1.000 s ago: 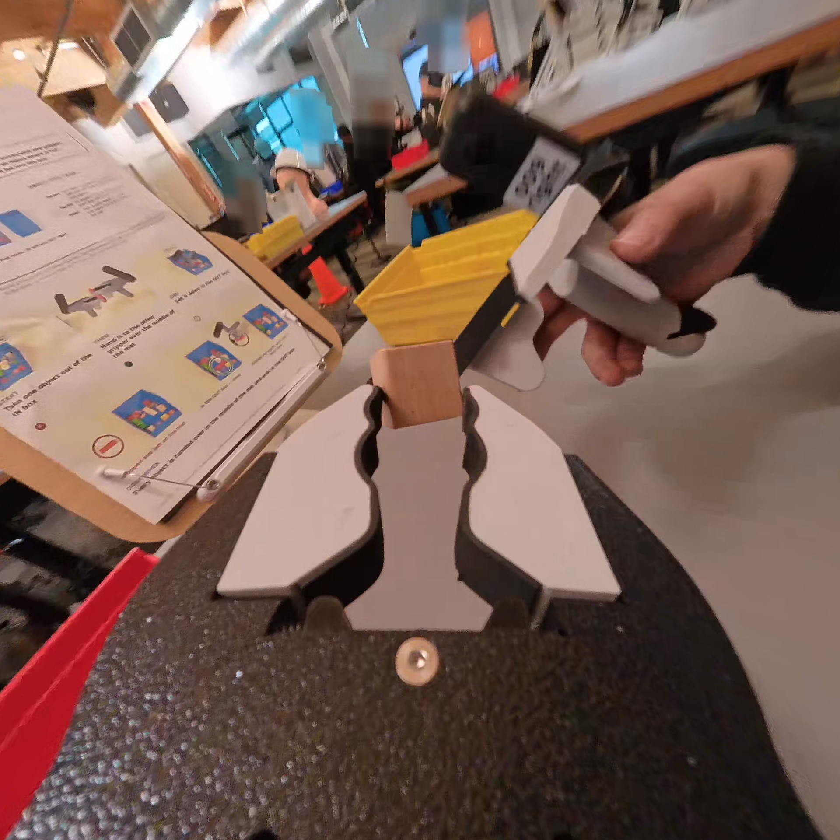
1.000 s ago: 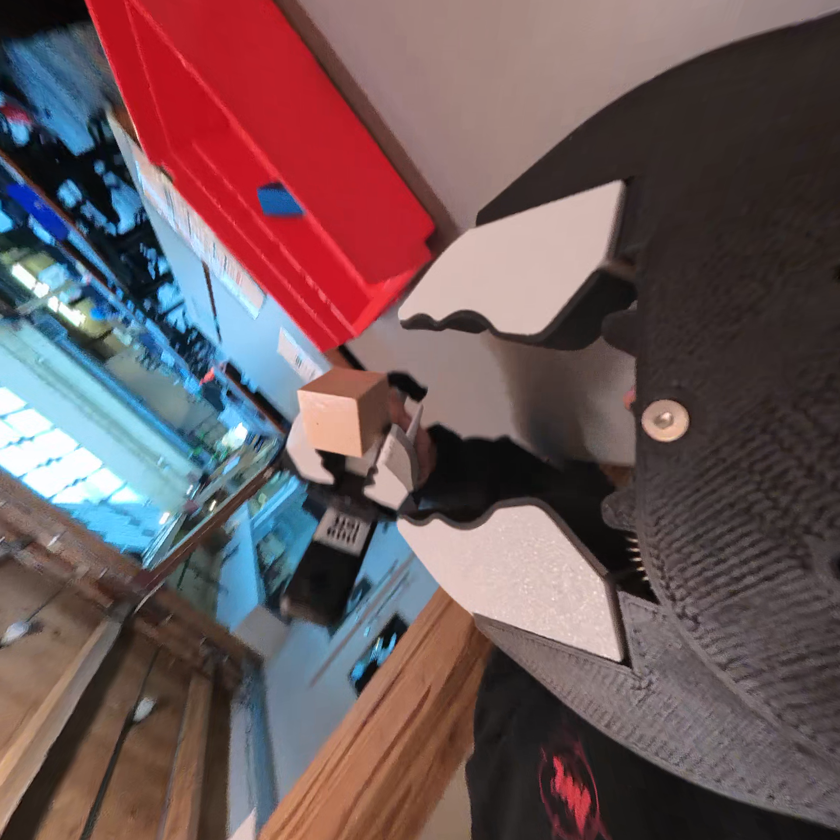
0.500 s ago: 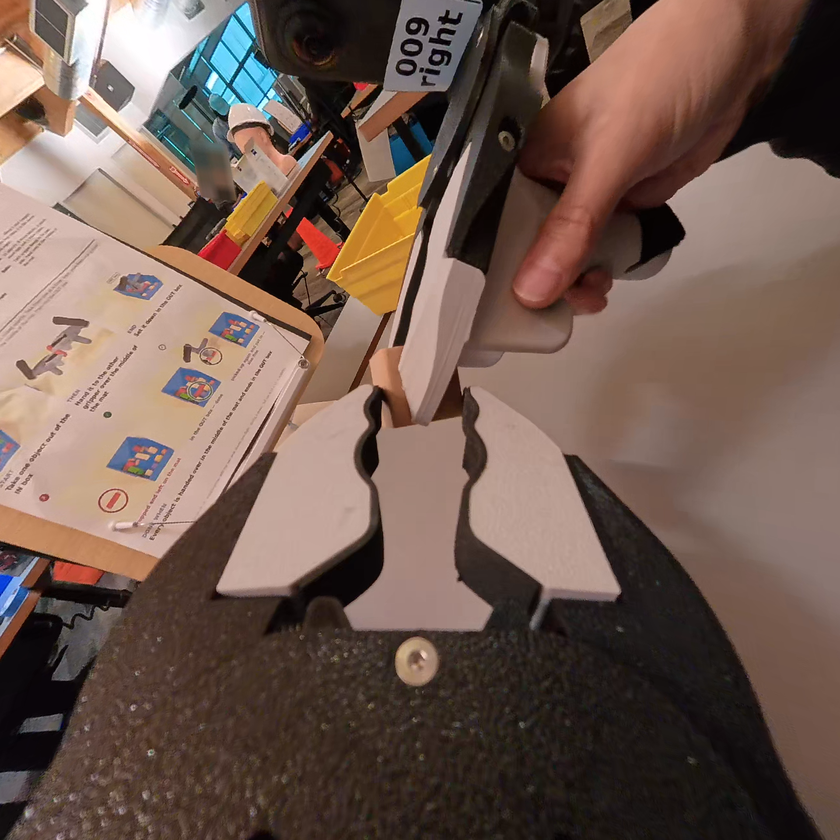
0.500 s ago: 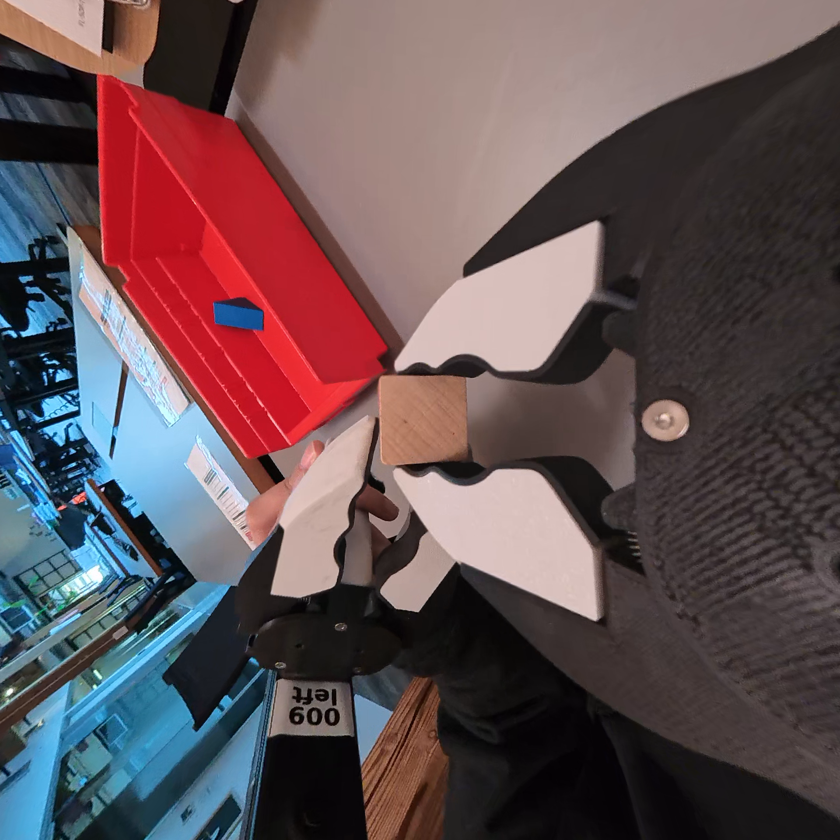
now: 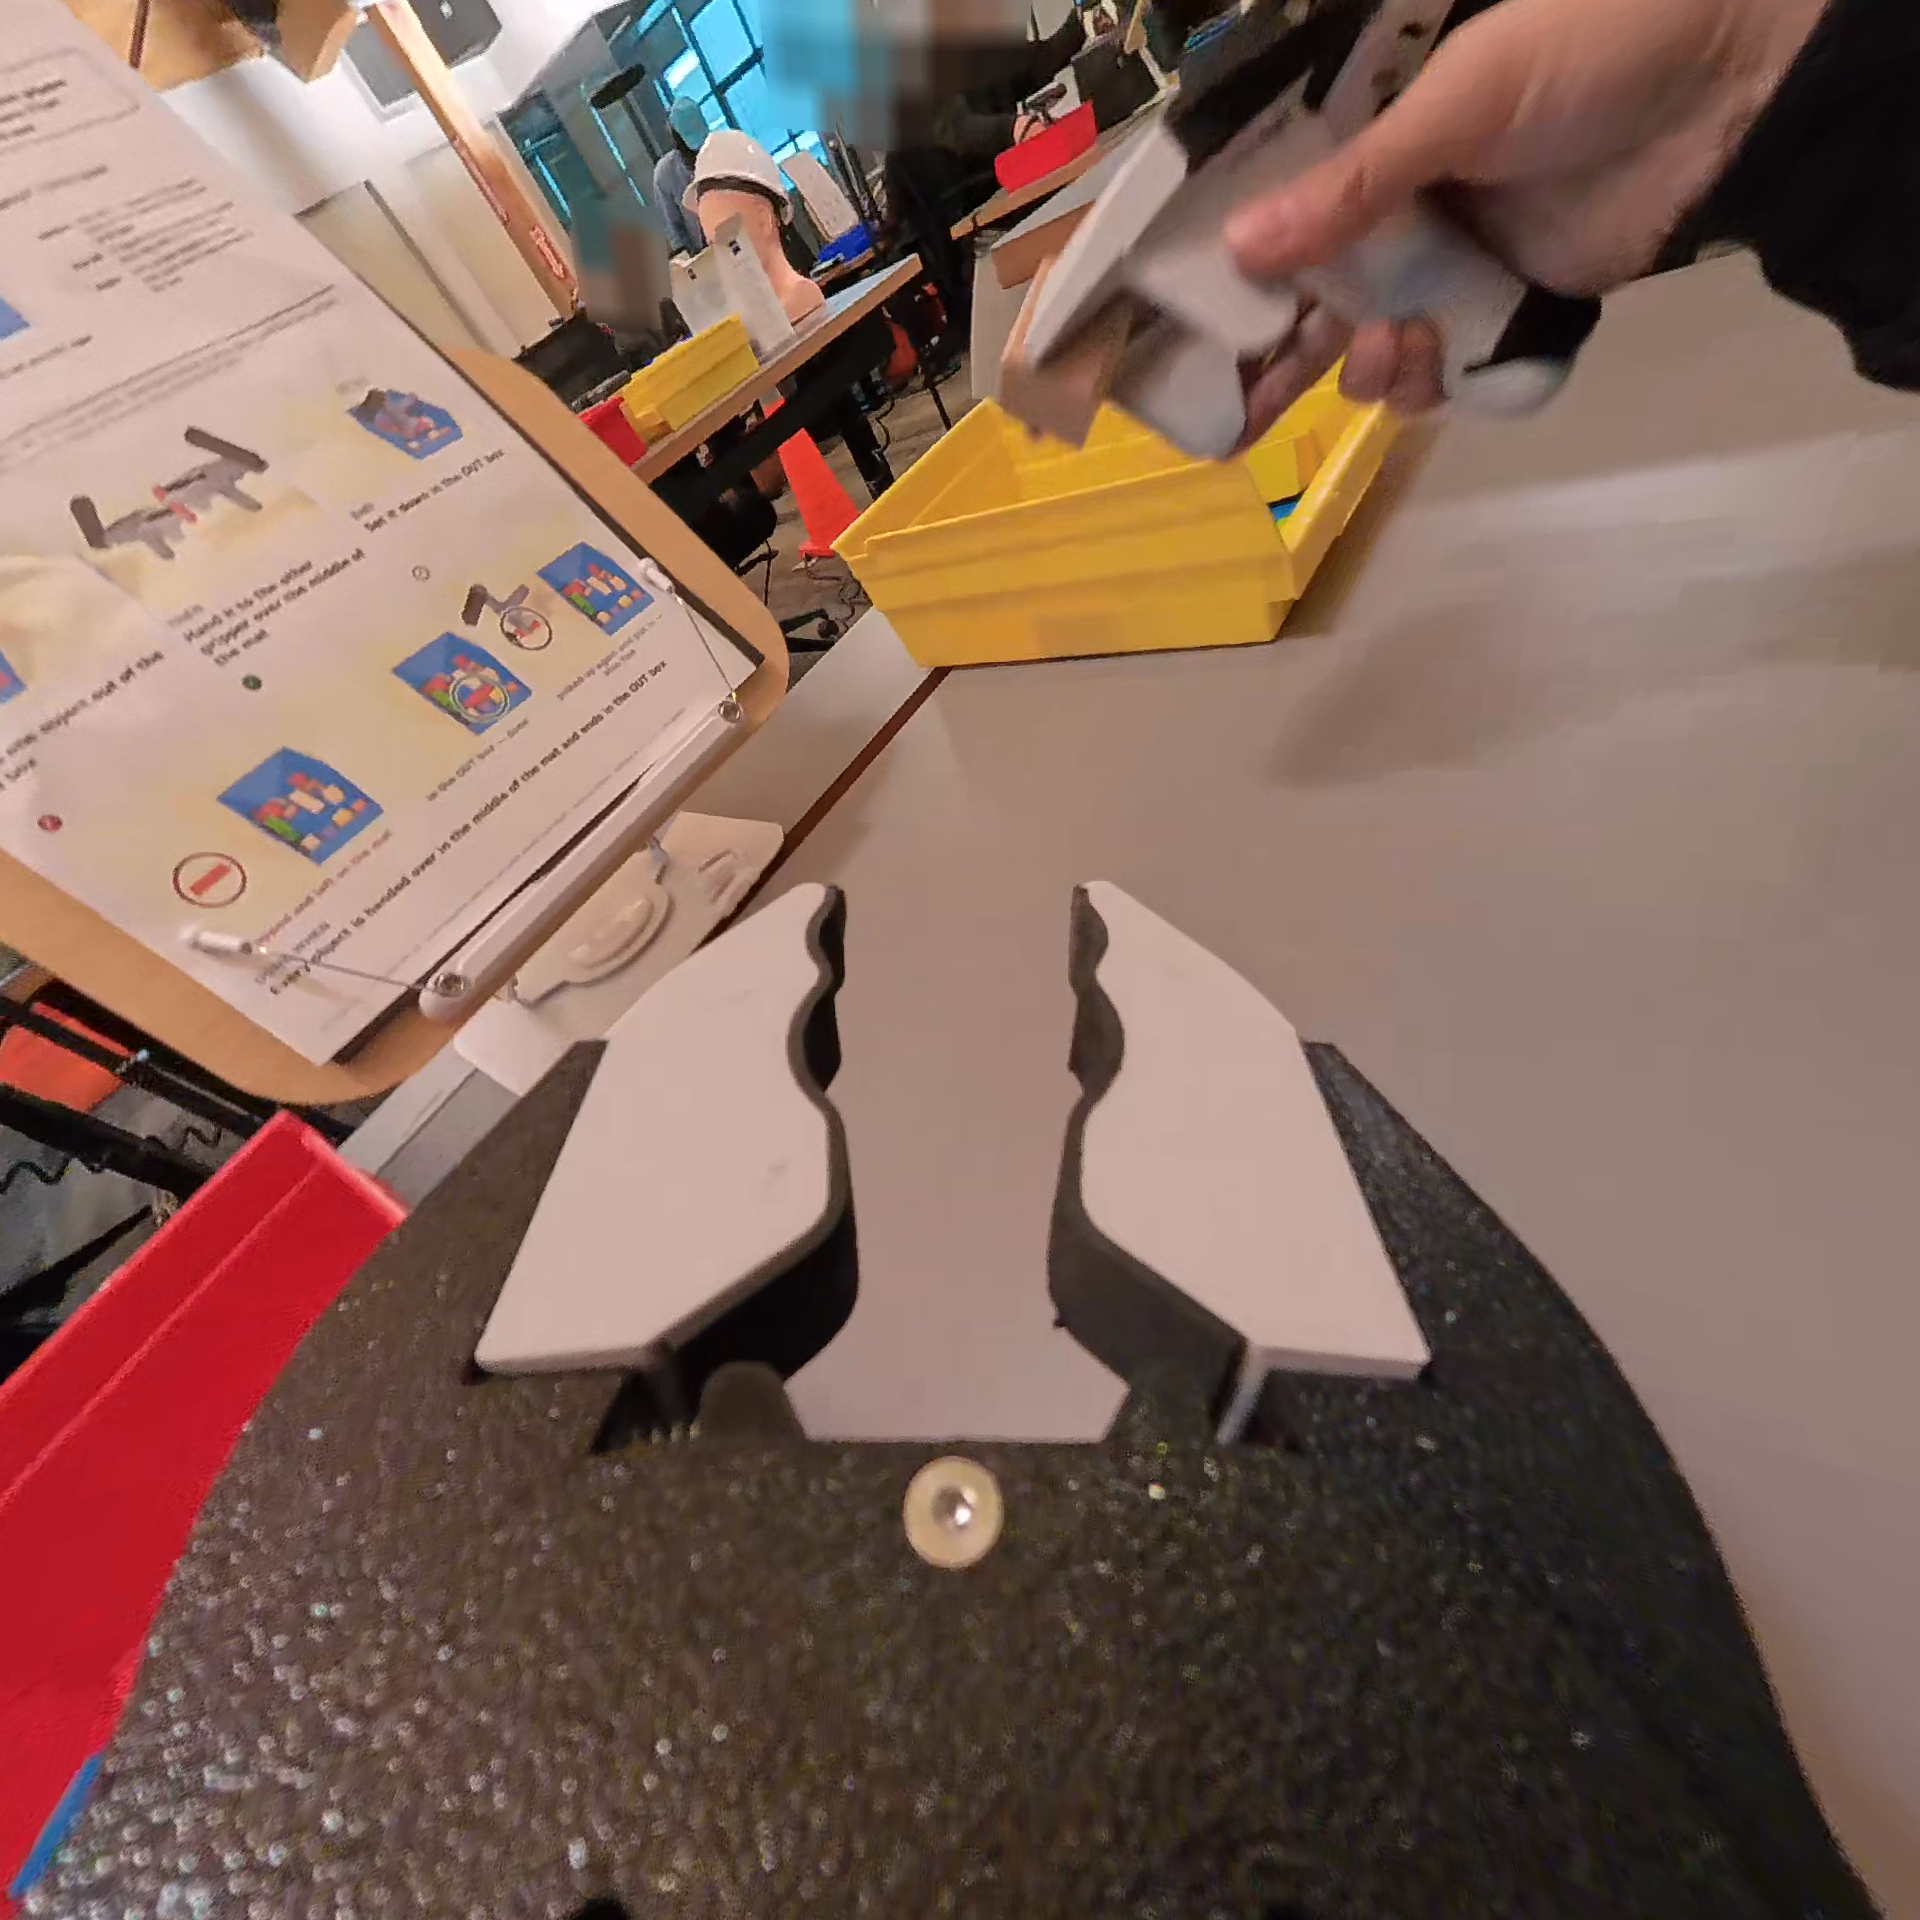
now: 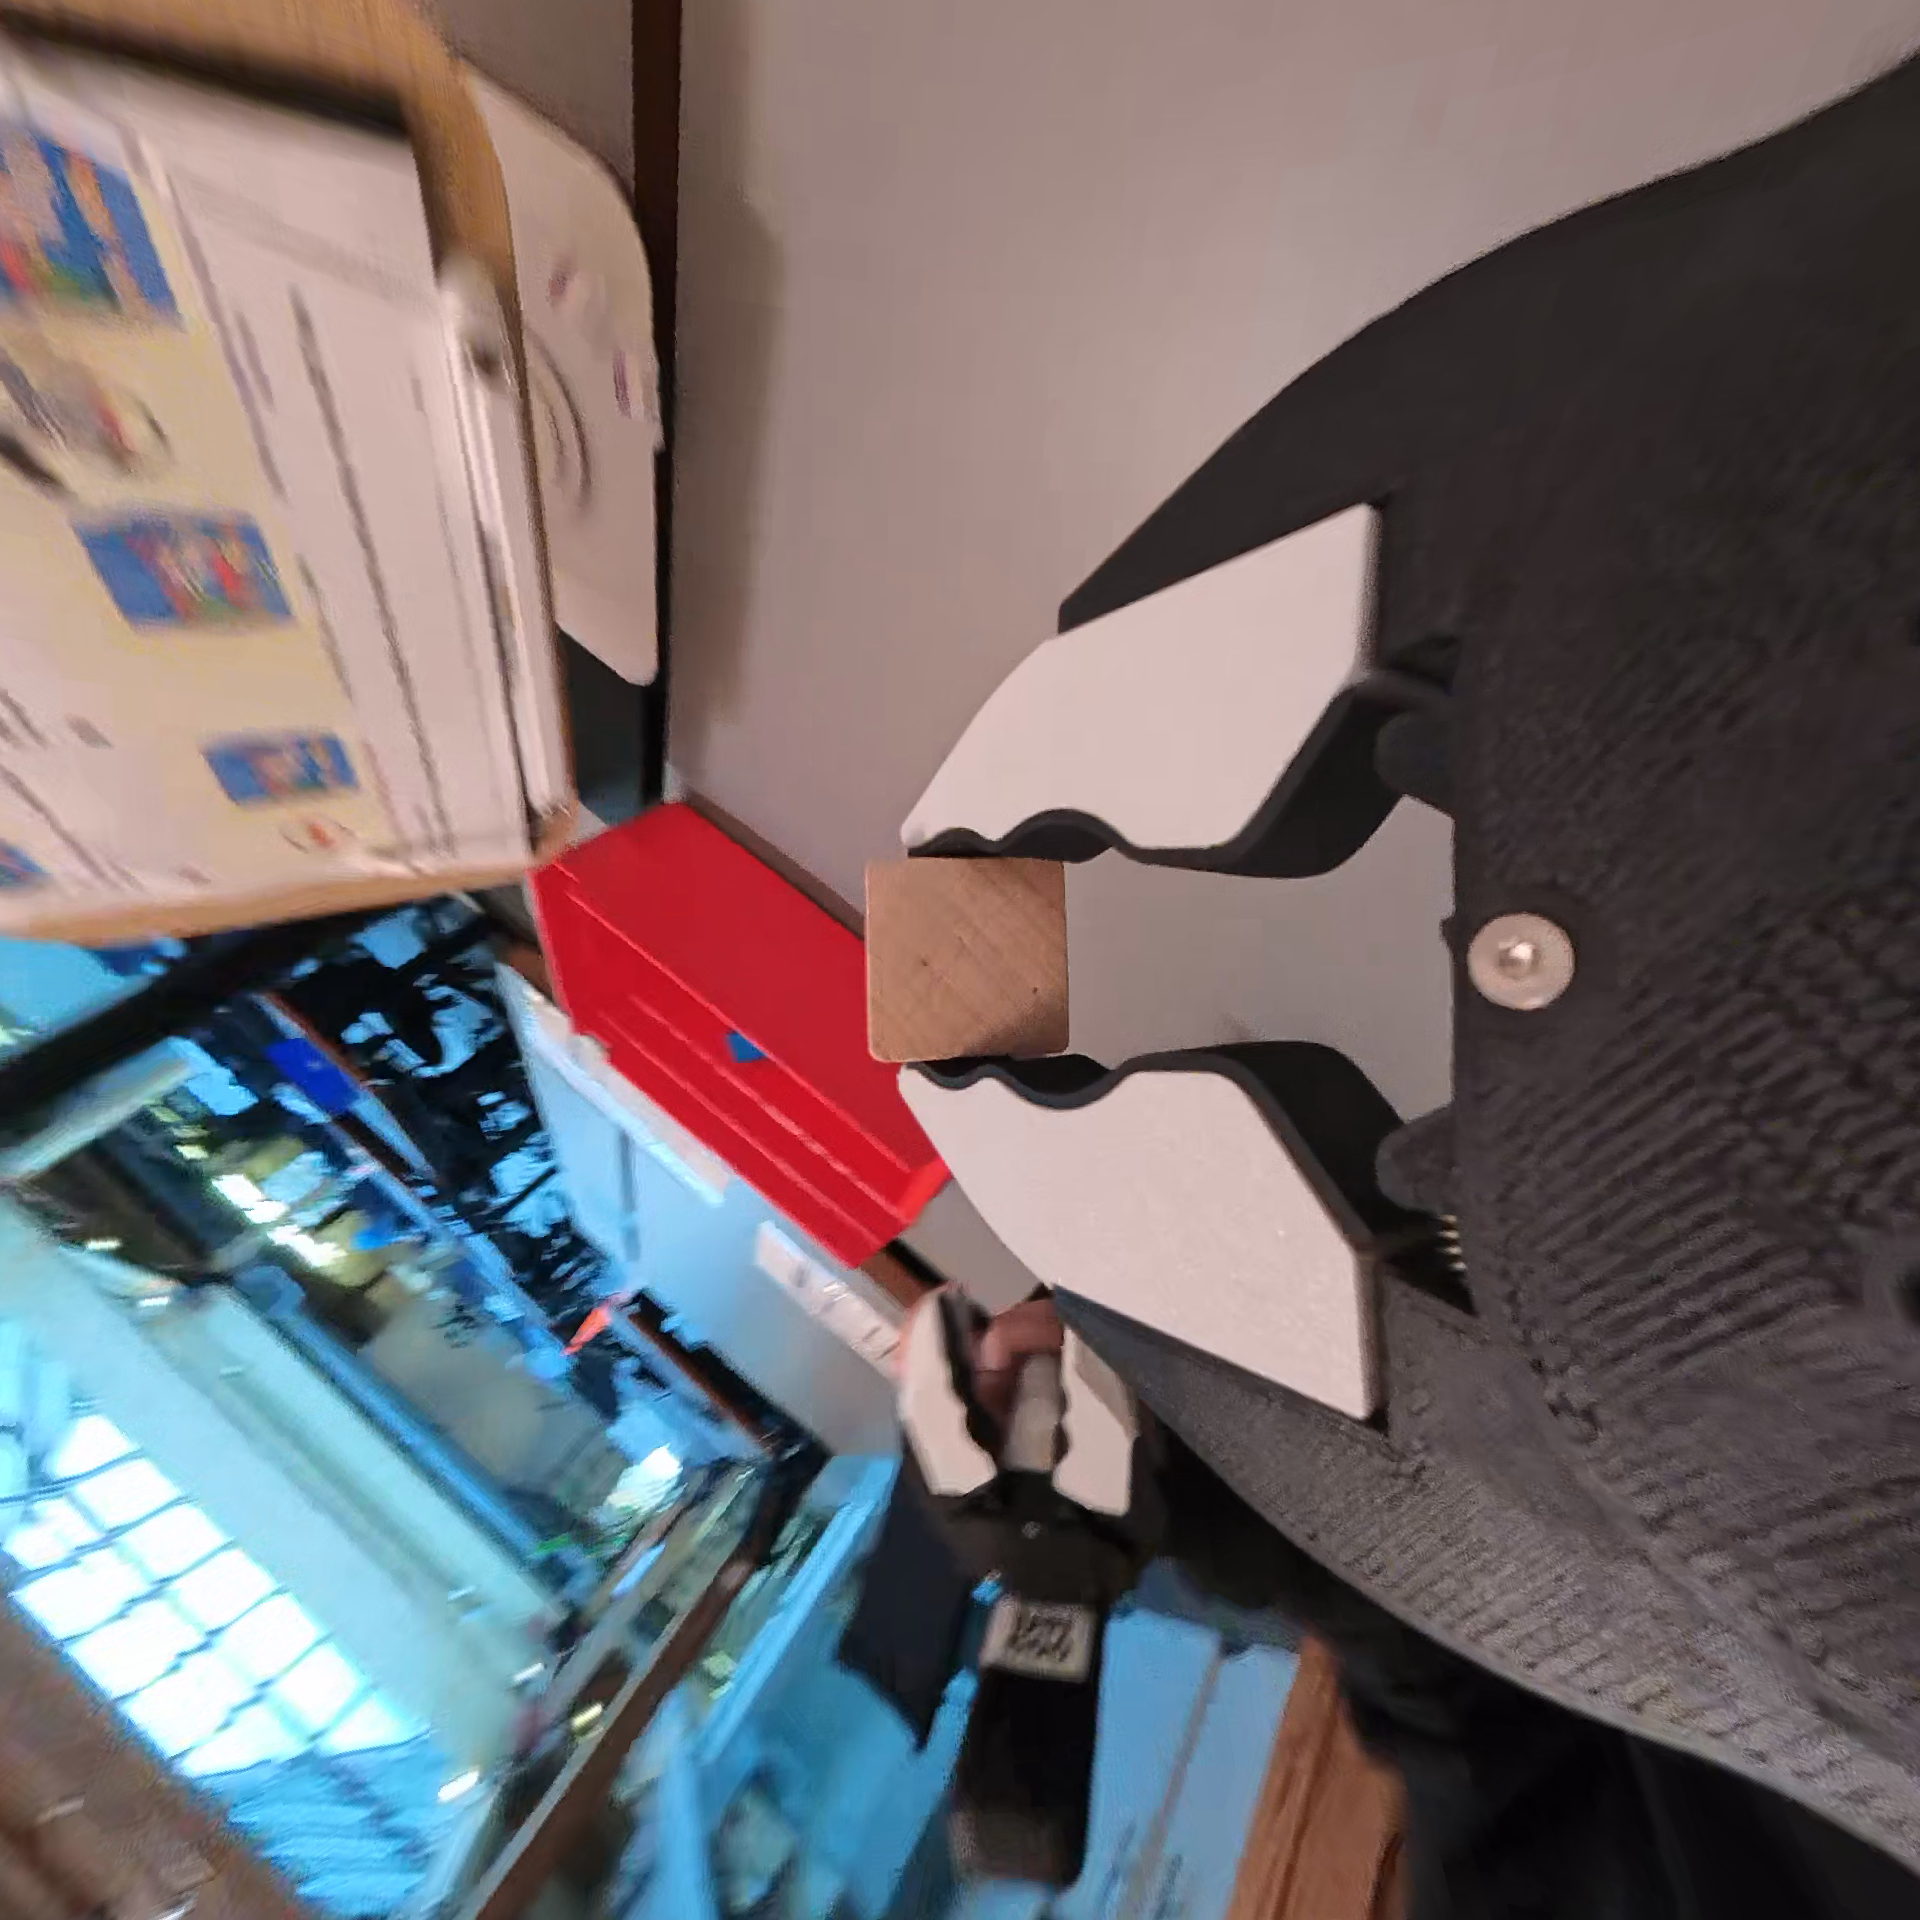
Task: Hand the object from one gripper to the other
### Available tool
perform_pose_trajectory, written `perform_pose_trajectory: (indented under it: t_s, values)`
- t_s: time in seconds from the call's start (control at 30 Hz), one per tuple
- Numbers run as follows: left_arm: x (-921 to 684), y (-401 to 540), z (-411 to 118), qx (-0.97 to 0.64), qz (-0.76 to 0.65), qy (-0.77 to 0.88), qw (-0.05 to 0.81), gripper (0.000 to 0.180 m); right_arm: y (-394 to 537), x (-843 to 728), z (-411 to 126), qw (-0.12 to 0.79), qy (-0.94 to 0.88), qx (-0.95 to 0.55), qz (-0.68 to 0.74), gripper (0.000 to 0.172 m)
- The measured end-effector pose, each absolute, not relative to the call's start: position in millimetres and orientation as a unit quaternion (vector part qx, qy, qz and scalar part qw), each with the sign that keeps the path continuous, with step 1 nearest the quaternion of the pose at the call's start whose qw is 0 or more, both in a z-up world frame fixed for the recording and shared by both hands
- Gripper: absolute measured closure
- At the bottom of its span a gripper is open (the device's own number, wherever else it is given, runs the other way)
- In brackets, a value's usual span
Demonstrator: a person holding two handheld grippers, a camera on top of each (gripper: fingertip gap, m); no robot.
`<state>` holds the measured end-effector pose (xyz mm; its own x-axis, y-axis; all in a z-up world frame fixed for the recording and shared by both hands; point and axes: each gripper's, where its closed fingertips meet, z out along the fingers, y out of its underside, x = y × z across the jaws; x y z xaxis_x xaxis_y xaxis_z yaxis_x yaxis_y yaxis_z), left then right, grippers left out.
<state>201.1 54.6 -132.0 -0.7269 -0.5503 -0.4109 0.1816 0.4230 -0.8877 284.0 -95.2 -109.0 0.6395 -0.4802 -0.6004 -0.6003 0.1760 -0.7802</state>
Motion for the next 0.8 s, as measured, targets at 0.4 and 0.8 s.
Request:
perform_pose_trajectory:
  t_s: [0.4, 0.8]
  values:
    - [192.8, 71.2, -169.9, -0.168, -0.492, 0.786, 0.335, 0.147, -317.7, 388.1, -190.8, 0.487, 0.673, -0.557, -0.008, 0.137]
    - [198.5, 108.6, -160.0, -0.251, -0.502, 0.761, 0.326, 0.148, -344.2, 395.6, -231.3, 0.384, 0.689, -0.602, -0.123, 0.1]
